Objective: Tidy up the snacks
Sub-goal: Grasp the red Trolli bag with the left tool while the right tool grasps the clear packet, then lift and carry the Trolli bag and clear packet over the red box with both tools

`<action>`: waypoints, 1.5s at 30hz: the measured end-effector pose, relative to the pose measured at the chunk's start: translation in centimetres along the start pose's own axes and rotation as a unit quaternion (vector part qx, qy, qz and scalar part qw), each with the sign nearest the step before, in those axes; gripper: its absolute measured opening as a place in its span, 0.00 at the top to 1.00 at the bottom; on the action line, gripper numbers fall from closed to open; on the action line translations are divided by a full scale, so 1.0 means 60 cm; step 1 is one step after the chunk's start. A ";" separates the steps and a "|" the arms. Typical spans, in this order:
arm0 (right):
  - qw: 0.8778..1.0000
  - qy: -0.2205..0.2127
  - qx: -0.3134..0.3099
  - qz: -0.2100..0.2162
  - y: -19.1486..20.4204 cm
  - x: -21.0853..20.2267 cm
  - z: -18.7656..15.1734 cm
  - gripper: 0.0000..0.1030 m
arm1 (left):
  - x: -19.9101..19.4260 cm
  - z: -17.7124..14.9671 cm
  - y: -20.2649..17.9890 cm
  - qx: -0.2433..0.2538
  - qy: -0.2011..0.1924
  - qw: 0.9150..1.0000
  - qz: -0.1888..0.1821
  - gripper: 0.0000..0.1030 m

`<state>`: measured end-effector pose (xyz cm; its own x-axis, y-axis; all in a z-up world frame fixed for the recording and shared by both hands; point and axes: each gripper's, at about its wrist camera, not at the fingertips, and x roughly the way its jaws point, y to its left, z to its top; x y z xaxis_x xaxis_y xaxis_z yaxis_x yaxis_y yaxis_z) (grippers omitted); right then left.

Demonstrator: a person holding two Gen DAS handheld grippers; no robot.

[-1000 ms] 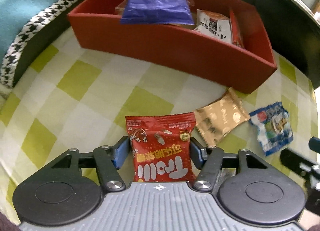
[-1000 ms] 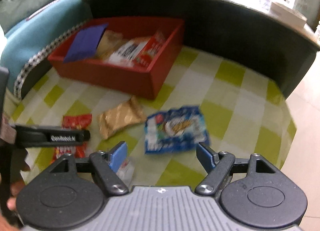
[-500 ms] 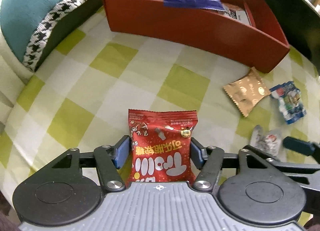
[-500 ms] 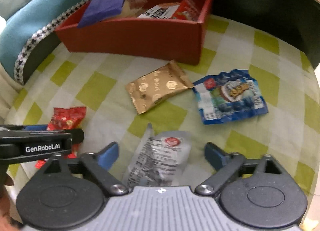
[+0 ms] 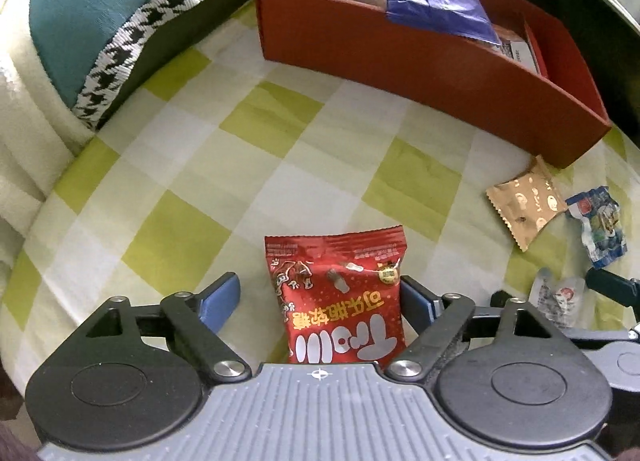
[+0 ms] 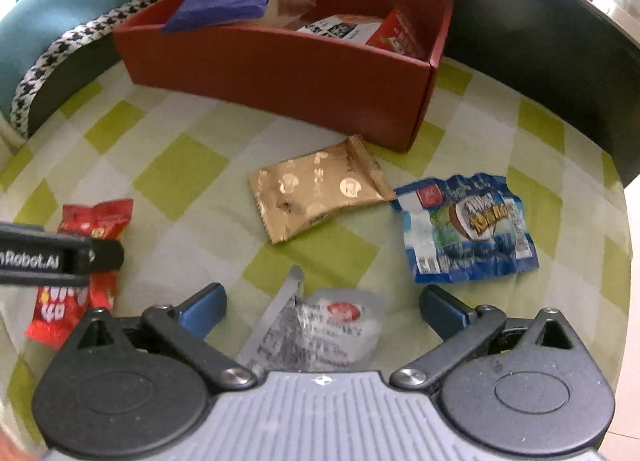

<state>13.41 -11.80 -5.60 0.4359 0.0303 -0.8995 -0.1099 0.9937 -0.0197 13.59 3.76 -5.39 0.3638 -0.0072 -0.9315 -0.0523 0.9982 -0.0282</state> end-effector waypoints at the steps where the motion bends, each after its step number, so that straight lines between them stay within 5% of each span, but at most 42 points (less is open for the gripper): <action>1: 1.000 -0.001 -0.005 0.003 0.001 -0.006 -0.003 0.12 | -0.001 -0.001 -0.002 0.002 -0.001 1.000 0.000 0.13; 4: 1.000 -0.002 -0.017 0.009 0.003 -0.024 -0.012 0.40 | 0.007 0.001 -0.004 0.006 0.003 1.000 0.002 0.10; 7: 1.000 0.003 -0.007 0.013 -0.006 -0.032 -0.015 0.44 | 0.018 0.003 -0.008 0.001 0.010 1.000 0.006 0.06; 11: 1.000 -0.001 0.018 0.022 -0.029 -0.046 -0.014 0.45 | 0.027 0.002 -0.019 0.006 0.005 1.000 0.018 0.07; 15: 0.999 -0.014 0.036 0.023 -0.047 -0.064 -0.011 0.45 | 0.012 0.000 -0.026 0.013 -0.009 1.000 0.013 0.29; 19: 0.998 -0.030 0.043 0.029 -0.052 -0.080 -0.003 0.45 | 0.005 0.000 -0.026 0.015 -0.008 1.000 0.000 0.33; 45: 0.994 -0.084 0.053 0.044 -0.069 -0.126 0.030 0.46 | -0.060 0.016 -0.056 0.021 -0.065 0.997 -0.034 0.39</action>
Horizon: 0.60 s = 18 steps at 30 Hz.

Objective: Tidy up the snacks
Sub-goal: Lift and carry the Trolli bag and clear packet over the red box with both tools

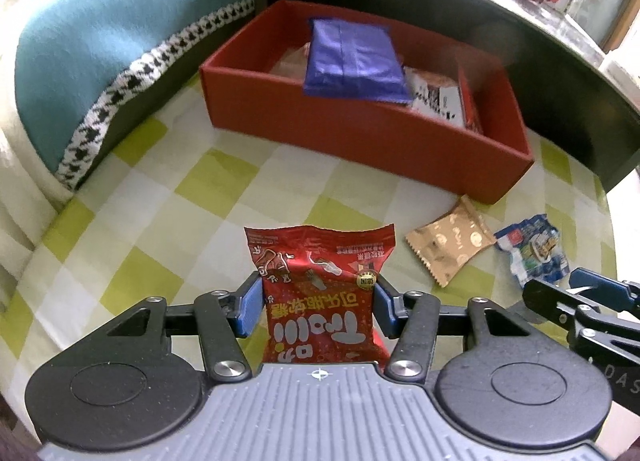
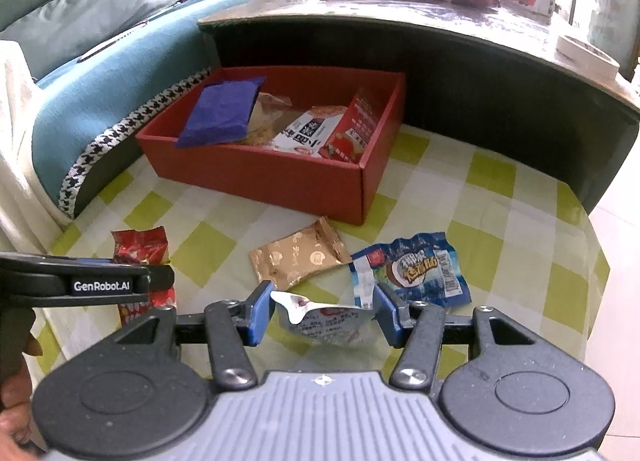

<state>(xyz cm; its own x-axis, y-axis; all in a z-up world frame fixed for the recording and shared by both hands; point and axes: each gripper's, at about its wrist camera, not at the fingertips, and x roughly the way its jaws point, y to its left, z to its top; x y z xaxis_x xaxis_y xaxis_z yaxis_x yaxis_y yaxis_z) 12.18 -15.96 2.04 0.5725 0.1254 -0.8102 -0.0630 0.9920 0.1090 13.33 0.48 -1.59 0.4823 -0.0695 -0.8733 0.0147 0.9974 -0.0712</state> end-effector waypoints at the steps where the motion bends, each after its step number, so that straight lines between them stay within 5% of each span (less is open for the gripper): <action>1: 1.000 -0.002 0.000 0.000 0.000 -0.002 0.001 0.46 | -0.003 0.002 -0.001 0.000 -0.003 1.000 -0.001 0.39; 18: 1.000 -0.029 -0.003 -0.006 -0.003 -0.015 0.026 0.46 | -0.029 0.022 -0.015 0.005 -0.039 0.999 -0.002 0.39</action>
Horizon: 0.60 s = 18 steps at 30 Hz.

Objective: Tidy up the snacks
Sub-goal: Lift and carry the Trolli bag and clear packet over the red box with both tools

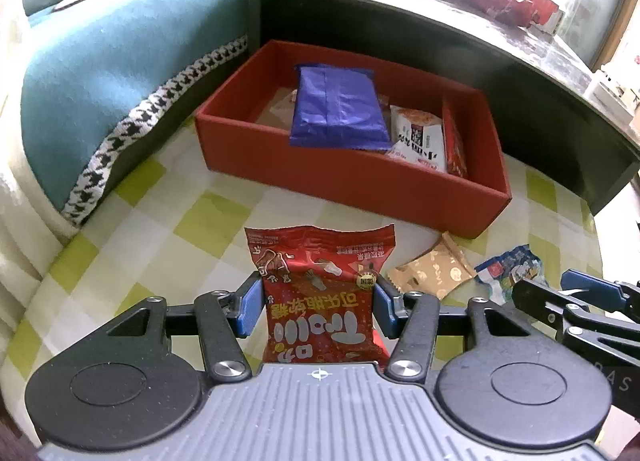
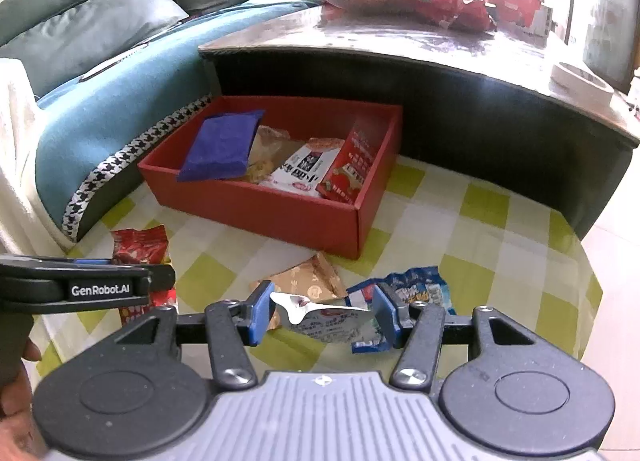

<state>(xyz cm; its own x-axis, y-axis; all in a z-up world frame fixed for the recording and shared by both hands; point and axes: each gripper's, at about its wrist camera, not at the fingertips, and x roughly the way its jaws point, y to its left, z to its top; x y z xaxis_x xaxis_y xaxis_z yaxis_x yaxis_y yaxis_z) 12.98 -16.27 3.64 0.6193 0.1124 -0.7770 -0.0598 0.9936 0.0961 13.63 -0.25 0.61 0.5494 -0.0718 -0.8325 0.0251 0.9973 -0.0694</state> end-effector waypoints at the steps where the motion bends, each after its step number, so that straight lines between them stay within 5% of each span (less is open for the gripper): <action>1: 1.000 -0.001 0.001 0.000 -0.001 0.000 0.002 0.46 | -0.001 0.002 -0.001 0.000 -0.002 1.000 0.000 0.39; 18: 0.999 -0.032 0.004 0.005 -0.007 -0.001 0.052 0.46 | -0.005 0.048 -0.014 -0.007 -0.031 0.999 -0.003 0.39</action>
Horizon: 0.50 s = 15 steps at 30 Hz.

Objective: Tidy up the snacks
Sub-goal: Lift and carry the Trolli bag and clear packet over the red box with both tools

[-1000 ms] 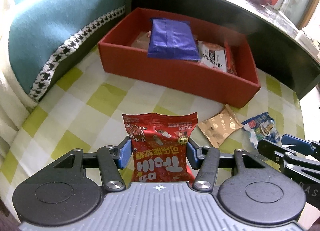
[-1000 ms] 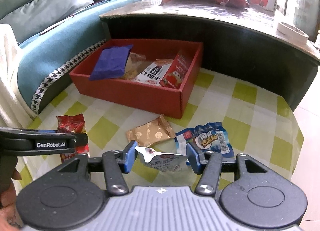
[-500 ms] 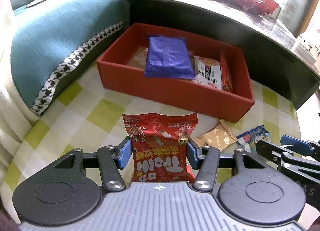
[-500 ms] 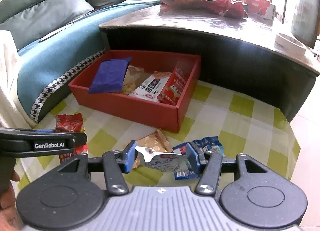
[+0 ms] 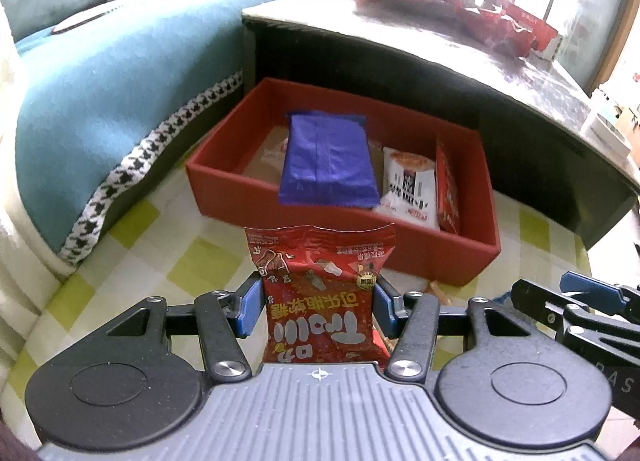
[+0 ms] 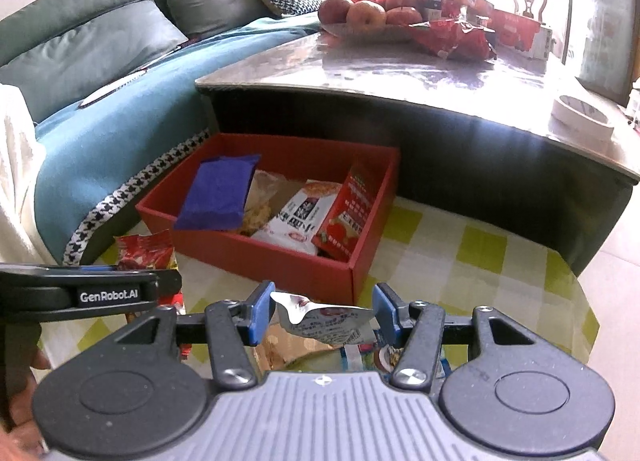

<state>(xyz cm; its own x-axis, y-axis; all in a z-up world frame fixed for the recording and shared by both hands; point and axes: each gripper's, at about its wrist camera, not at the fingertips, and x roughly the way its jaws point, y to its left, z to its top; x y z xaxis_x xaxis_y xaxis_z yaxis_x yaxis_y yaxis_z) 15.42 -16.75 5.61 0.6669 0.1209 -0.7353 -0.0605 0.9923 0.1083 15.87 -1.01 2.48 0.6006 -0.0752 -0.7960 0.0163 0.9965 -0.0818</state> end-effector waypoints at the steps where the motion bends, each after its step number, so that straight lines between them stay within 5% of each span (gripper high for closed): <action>1: 1.000 -0.001 0.000 0.000 0.001 0.001 0.003 0.46 | 0.001 0.003 -0.001 0.000 -0.002 1.000 0.000 0.39; 15: 1.000 -0.012 -0.005 0.003 -0.001 0.020 0.040 0.46 | 0.012 0.034 -0.007 0.000 -0.011 1.000 0.004 0.39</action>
<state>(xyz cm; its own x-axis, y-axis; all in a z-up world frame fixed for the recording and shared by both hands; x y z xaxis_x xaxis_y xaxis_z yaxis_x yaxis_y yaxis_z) 17.97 -16.74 6.33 0.6837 0.1256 -0.7189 -0.0714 0.9919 0.1054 17.91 -1.42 3.14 0.6185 -0.0670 -0.7829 0.0119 0.9970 -0.0760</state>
